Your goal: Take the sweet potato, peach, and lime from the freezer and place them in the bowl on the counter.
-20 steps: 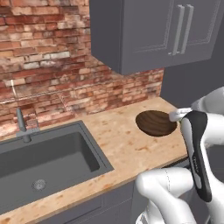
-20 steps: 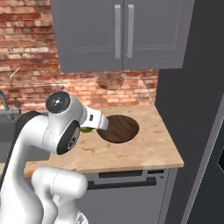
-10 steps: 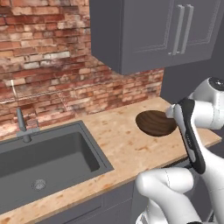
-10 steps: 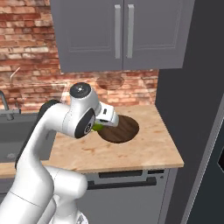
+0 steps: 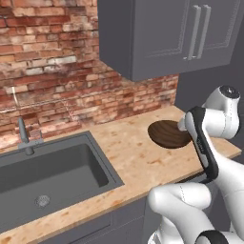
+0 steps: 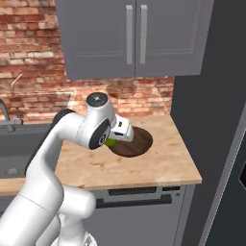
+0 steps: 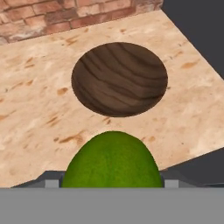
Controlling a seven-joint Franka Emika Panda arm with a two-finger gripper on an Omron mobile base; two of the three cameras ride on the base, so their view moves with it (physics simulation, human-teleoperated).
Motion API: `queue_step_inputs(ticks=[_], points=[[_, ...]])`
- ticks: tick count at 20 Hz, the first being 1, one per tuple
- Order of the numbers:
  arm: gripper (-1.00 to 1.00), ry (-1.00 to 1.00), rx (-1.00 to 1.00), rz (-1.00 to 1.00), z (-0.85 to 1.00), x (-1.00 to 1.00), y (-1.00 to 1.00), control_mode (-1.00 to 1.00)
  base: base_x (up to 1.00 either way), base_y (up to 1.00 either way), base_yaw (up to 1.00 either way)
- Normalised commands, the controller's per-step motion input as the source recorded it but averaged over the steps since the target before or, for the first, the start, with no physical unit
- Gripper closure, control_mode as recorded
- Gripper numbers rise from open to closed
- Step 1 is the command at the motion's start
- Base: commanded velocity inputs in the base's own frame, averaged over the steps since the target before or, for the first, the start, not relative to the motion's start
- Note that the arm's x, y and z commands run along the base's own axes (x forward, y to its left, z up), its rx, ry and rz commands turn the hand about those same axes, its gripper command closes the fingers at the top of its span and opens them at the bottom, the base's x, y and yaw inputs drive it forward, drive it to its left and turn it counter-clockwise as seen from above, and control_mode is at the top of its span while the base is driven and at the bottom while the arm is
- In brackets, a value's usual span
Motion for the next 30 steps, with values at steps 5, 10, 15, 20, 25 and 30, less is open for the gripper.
queue_step_inputs(ticks=[5,10,15,20,25,30], points=[[1.00,0.00,0.00,0.00,-0.15,0.05,-0.04,-1.00,0.00,0.00,0.00],[1.00,0.01,0.00,0.00,-0.14,0.25,-0.01,-1.00,0.00,0.00,0.00],[1.00,0.01,0.00,0.00,-0.12,0.35,-0.01,-1.00,0.00,0.00,0.00],[1.00,0.04,0.00,0.00,-0.16,0.42,-0.02,-1.00,0.00,0.00,0.00],[1.00,0.05,0.00,0.00,-0.23,0.33,-0.06,-1.00,0.00,0.00,0.00],[1.00,0.05,0.00,0.00,-0.27,0.30,-0.09,-1.00,0.00,0.00,0.00]])
